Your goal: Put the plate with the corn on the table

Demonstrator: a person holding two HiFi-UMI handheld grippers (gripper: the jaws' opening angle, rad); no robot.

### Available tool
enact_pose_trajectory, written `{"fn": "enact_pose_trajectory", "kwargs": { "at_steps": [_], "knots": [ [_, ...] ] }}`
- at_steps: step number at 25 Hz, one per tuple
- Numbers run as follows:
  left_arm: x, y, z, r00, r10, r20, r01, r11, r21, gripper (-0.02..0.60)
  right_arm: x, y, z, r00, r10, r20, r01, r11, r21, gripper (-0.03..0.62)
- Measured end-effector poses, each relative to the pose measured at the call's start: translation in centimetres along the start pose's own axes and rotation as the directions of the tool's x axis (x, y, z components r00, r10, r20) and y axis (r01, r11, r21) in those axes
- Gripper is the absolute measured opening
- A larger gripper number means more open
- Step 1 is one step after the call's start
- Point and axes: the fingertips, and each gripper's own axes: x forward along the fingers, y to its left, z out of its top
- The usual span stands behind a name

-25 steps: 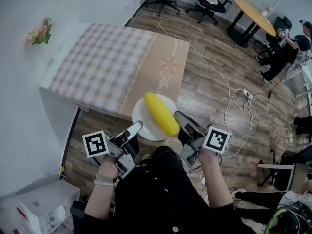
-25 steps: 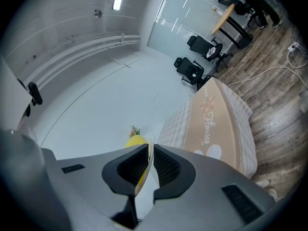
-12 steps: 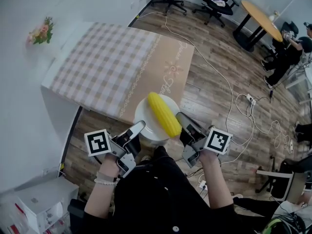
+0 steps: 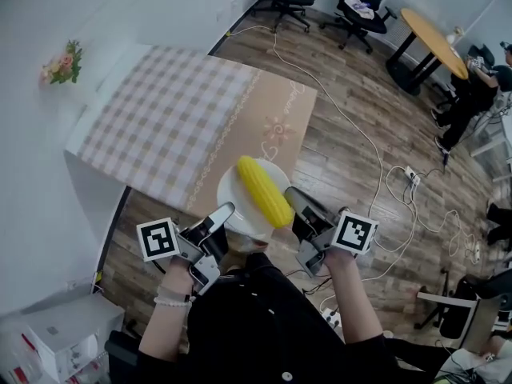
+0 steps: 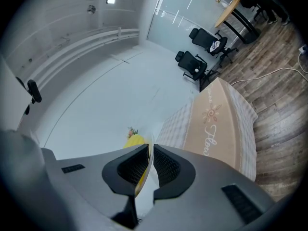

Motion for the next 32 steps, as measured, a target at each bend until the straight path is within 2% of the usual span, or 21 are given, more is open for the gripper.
{"fn": "enact_pose_trajectory", "kwargs": {
  "at_steps": [13,18,25,32],
  "knots": [
    [4.0,0.0,0.3,0.996,0.022,0.092,-0.023,1.0,0.003,0.031,0.1,-2.1,3.8,0.997,0.05,-0.061,-0.05,0.999,-0.003,0.063],
    [7.4,-0.1,1.6,0.991,0.04,0.125,-0.039,0.999,-0.012,0.029,1.1,-4.0,7.2,0.993,0.07,-0.093,-0.07,0.998,0.007,0.063],
    [5.9,0.3,0.1,0.986,0.033,0.162,-0.032,0.999,-0.008,0.029,0.4,-3.6,5.5,0.989,0.087,-0.117,-0.088,0.996,0.001,0.063],
    [7.2,0.3,0.0,0.986,0.028,0.166,-0.026,0.999,-0.019,0.029,0.1,-4.3,6.7,0.989,0.076,-0.126,-0.077,0.997,0.0,0.063]
  ]
}}
